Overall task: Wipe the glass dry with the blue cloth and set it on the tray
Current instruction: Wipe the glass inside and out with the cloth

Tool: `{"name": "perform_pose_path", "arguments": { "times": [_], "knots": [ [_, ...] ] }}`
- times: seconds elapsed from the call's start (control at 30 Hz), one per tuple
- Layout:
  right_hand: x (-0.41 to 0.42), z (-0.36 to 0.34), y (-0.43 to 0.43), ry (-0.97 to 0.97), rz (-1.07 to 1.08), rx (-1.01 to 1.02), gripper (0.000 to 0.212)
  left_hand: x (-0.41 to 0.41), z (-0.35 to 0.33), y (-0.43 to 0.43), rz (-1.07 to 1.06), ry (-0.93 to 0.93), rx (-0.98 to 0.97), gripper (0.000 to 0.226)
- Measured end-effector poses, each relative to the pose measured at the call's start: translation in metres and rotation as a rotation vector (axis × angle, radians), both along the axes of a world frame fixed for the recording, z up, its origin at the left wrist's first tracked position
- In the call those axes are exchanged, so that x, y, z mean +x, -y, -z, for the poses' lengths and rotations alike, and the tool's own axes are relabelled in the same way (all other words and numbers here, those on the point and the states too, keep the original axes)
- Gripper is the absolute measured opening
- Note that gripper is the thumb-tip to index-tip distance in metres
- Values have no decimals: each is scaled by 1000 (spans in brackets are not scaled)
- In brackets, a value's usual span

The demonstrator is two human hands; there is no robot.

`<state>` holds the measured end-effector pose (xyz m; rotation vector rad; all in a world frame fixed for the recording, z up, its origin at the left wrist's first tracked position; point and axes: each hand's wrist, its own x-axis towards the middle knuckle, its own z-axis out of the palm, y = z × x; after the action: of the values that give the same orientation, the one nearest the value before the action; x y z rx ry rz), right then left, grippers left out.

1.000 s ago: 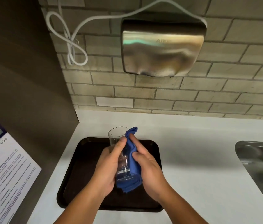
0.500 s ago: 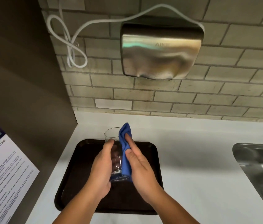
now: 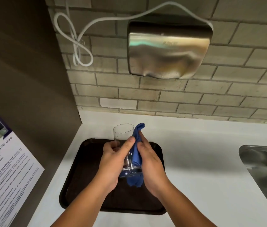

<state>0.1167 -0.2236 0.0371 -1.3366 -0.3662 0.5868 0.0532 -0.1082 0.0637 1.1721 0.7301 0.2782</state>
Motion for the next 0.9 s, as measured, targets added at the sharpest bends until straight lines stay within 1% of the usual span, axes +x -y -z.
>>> {"name": "perform_pose_path", "arguments": {
  "times": [0.07,0.13,0.17,0.23,0.3,0.33,0.4,0.43,0.5,0.57,0.63,0.73,0.77,0.83,0.9],
  "knots": [
    [-5,0,0,62,22,-10,45,1,1,-3,-41,18,-35,105],
    [-6,5,-1,79,17,2,50,2,1,-4,-44,30,-41,101],
    [-4,6,0,58,18,7,48,3,2,-4,-37,39,-53,94],
    [1,4,0,-20,29,12,41,3,3,-3,-23,55,-64,75],
    [4,4,0,-92,32,12,40,3,6,-1,-37,42,-22,58],
    [4,4,-1,-90,43,13,41,3,7,-1,-53,30,17,52],
    [-2,3,-3,-22,59,-1,42,1,9,-3,-74,-5,84,44],
    [-4,4,-3,2,55,-6,42,0,9,-4,-75,-16,92,46],
    [-6,5,-3,20,45,-17,42,0,9,-6,-69,-14,58,57],
    [-3,6,-1,-14,44,3,41,-1,8,-5,-68,-10,26,64],
    [-4,4,0,-6,29,14,40,-2,8,-4,-68,-15,41,62],
    [-14,2,-4,122,19,-39,48,-2,7,-4,-76,-53,25,53],
    [-18,2,-5,127,16,-34,49,-2,5,-5,-69,-60,5,53],
    [-17,5,-5,92,18,6,45,-3,1,-4,-46,-46,-31,59],
    [-10,7,-4,3,29,56,41,-5,-1,-2,9,-7,-40,74]
  ]
}}
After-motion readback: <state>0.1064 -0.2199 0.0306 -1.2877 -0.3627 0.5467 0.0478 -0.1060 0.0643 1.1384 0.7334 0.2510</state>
